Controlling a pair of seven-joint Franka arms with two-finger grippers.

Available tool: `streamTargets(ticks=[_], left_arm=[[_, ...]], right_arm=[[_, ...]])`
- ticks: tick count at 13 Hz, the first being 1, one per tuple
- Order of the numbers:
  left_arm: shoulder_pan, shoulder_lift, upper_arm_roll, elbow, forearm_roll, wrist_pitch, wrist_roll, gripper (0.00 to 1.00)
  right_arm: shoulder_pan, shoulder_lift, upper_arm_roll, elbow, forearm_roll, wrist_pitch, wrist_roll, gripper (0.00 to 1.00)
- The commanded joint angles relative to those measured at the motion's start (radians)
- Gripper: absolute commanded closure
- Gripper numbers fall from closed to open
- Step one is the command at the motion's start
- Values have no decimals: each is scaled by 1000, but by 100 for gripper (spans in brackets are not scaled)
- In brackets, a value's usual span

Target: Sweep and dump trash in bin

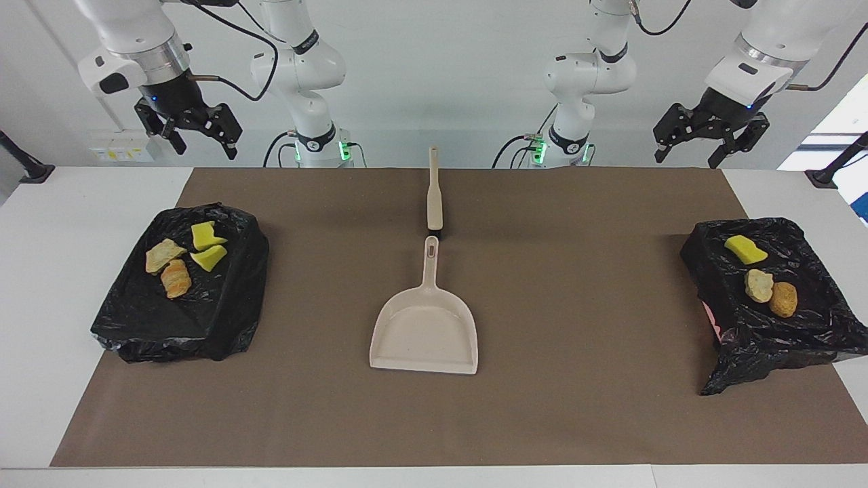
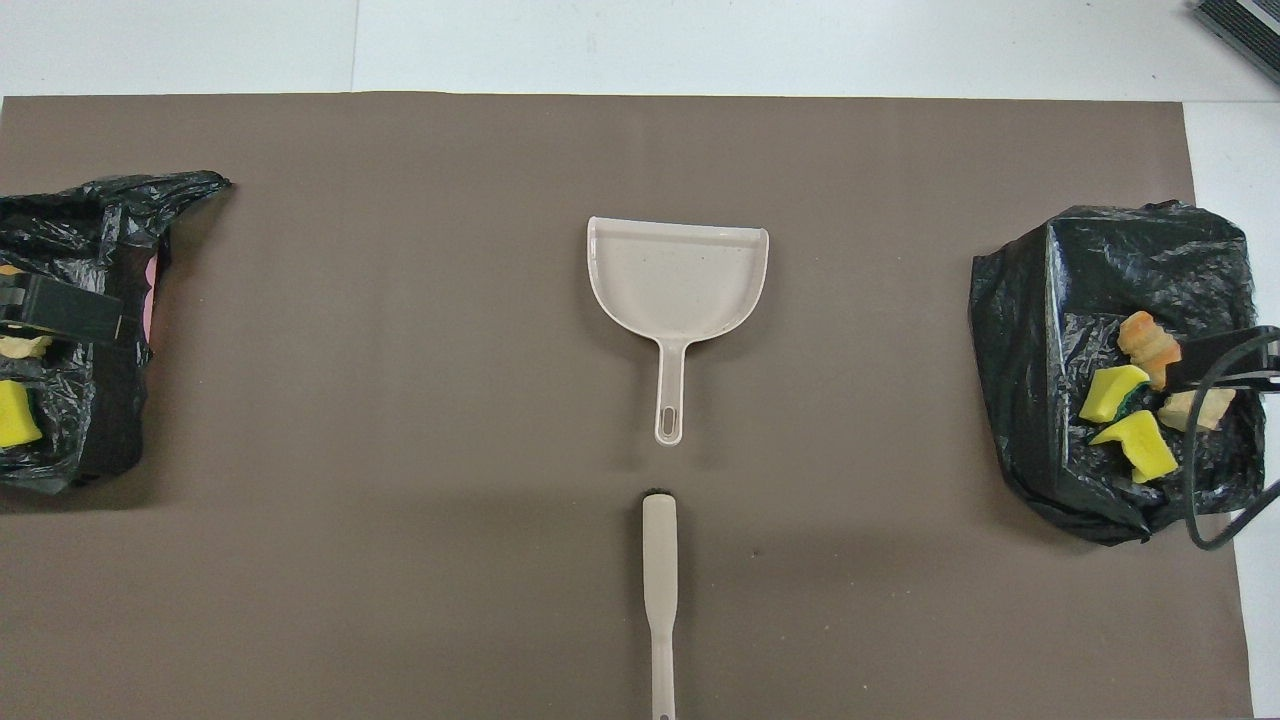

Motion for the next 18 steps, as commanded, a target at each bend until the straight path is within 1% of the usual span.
streamTargets(ticks=[1,12,18], left_arm=[[12,-72,-3,-105,-11,38,15,0],[13,-80,-2,-116,11,34,3,0],[13,-81,-2,-116,46,34,-2,0]], right_arm=[[-3,-21,2,-32,15,26,18,0],[-6,-21,2,-34,15,26,17,0],[-6,-21,2,-34,15,26,17,0]])
